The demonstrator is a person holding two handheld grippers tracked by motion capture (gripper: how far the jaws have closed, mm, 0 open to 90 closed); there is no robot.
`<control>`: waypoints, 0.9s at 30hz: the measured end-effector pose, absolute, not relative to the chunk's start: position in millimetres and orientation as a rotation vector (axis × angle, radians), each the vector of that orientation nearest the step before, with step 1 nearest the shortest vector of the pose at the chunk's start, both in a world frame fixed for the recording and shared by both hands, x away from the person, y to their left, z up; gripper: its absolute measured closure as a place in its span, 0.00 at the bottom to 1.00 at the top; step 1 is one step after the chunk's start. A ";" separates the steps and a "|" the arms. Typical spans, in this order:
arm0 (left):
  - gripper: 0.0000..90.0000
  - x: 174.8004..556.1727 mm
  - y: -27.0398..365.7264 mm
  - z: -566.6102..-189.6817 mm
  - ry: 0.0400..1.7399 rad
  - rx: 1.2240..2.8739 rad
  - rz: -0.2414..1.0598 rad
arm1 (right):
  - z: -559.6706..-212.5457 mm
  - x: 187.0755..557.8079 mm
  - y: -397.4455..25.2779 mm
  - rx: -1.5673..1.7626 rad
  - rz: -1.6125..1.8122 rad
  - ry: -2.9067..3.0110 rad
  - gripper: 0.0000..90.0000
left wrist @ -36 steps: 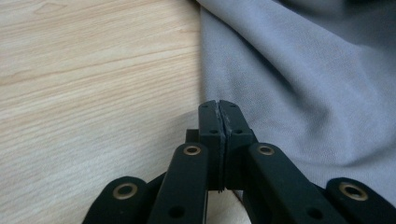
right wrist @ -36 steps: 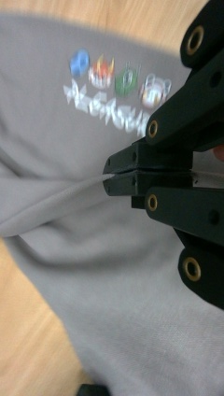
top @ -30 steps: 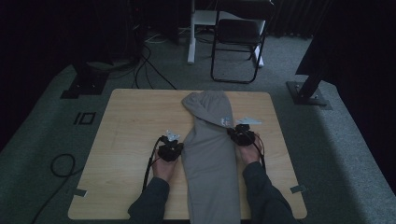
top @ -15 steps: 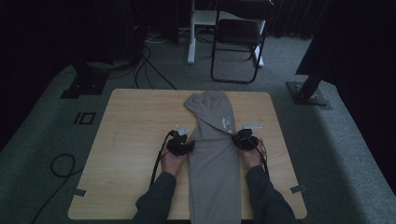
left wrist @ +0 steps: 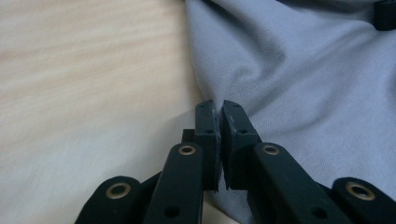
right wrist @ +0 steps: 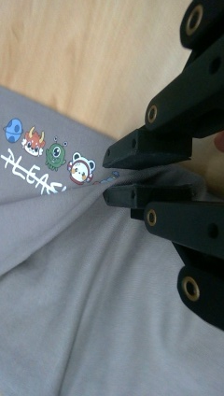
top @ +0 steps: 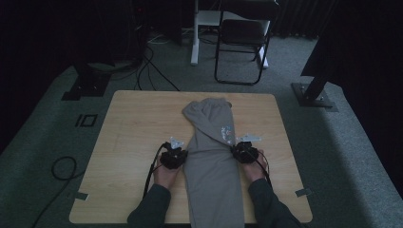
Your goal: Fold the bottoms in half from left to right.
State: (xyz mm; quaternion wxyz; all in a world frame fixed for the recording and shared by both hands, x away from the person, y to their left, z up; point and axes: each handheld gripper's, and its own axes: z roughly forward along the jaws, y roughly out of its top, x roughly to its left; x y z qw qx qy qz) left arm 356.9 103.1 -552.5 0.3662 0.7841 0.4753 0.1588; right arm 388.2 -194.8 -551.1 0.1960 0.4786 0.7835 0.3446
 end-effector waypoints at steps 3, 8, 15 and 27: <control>0.95 339.4 112.1 -553.5 1.215 2.010 0.404 | -551.2 371.3 -188.3 1.314 0.976 2.222 0.89; 0.94 307.0 126.6 -554.2 1.191 2.021 0.412 | -550.2 344.4 -179.7 1.259 0.981 2.282 0.86; 0.89 304.8 129.7 -555.8 1.201 1.997 0.411 | -546.5 344.6 -156.8 1.119 0.881 2.314 0.61; 0.88 304.1 127.6 -556.5 1.206 1.989 0.434 | -541.4 395.7 -97.6 0.939 0.810 2.357 0.60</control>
